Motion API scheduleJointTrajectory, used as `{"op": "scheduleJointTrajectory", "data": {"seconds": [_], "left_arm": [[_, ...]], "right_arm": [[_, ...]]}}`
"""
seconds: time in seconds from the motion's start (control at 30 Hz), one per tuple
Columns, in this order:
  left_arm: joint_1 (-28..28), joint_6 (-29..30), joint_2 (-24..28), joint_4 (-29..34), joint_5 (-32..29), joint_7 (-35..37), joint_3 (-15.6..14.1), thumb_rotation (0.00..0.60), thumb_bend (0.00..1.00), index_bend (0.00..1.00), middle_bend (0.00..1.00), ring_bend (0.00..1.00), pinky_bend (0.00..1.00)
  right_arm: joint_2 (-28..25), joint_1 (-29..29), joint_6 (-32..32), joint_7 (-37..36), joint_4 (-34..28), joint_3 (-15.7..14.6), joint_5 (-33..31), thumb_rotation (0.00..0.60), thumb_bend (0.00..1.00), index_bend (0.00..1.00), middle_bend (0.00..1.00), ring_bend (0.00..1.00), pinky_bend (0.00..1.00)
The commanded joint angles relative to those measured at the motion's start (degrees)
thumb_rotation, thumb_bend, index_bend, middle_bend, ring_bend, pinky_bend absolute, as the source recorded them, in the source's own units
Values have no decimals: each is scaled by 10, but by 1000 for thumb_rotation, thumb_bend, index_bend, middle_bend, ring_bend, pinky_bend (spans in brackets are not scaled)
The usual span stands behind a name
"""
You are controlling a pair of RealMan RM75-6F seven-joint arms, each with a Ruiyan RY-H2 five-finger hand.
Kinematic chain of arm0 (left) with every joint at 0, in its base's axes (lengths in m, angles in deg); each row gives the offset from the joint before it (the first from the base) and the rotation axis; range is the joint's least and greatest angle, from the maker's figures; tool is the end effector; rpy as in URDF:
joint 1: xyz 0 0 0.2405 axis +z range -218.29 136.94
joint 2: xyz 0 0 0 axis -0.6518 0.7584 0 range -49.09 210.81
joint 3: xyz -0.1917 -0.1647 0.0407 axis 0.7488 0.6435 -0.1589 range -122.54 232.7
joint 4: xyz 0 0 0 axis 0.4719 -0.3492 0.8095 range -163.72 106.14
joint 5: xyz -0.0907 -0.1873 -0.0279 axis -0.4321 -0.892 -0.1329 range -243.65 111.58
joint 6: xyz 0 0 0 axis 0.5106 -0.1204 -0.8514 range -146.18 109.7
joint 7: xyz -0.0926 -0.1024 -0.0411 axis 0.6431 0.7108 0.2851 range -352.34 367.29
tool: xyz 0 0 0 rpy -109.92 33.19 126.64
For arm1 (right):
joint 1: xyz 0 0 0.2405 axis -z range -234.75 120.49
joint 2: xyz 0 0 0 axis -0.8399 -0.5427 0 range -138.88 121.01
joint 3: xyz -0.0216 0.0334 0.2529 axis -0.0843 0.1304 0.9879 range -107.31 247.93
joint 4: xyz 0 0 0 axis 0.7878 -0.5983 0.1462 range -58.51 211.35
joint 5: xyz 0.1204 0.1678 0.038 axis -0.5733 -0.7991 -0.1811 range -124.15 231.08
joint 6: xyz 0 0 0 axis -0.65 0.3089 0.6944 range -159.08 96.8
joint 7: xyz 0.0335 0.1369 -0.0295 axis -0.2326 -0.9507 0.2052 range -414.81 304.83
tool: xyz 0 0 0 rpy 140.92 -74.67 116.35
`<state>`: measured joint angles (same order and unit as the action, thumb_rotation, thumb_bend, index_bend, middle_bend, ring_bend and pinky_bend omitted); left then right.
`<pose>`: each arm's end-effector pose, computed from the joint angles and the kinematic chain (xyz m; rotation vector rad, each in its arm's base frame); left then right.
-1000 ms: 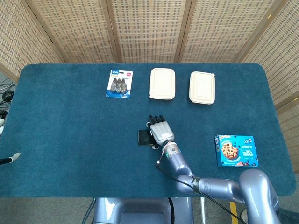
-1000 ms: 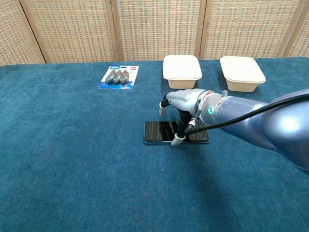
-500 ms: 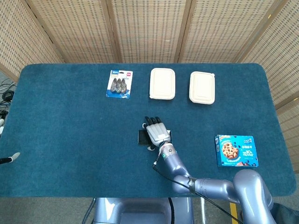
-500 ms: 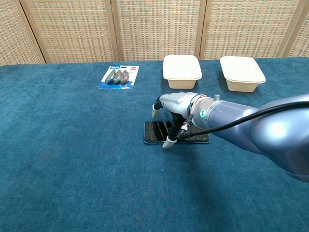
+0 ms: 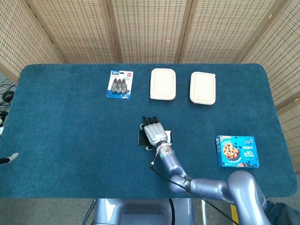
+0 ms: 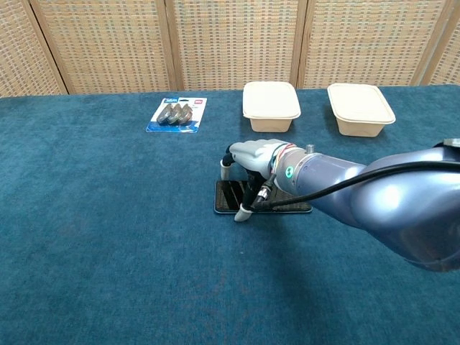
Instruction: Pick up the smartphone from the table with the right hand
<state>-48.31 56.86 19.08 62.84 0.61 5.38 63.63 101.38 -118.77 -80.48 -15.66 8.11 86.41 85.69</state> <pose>-0.3501 0.2117 0.1846 -1.1683 -1.0230 -0.7128 -0.0558 -0.3662 -0.1256 1.9239 -1.0785 0.7296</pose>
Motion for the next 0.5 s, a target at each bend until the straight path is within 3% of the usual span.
{"op": "scheduleJointTrajectory", "data": {"seconds": [0.03,0.13,0.23,0.5], "left_arm": [[0,0,0,0,0,0,0,600,0,0,0,0,0],[0,1,0,0,1,-1,-1,600,0,0,0,0,0],[0,2,0,1,0,-1,-1,600,0,0,0,0,0],[0,4,1,3,3,-1,-2,600,0,0,0,0,0]], "right_arm": [[2,-3,4,1,4,0,-4,600,137,348,0,0,0],[3,-4,5,0,6,-1,-3,600,248,447,0,0,0],[1,-2,5,-4,5,-4,7,600,260,534,0,0,0],[-12,11,-5,-35,-22,-7,51,600,265,571,0,0,0]]}}
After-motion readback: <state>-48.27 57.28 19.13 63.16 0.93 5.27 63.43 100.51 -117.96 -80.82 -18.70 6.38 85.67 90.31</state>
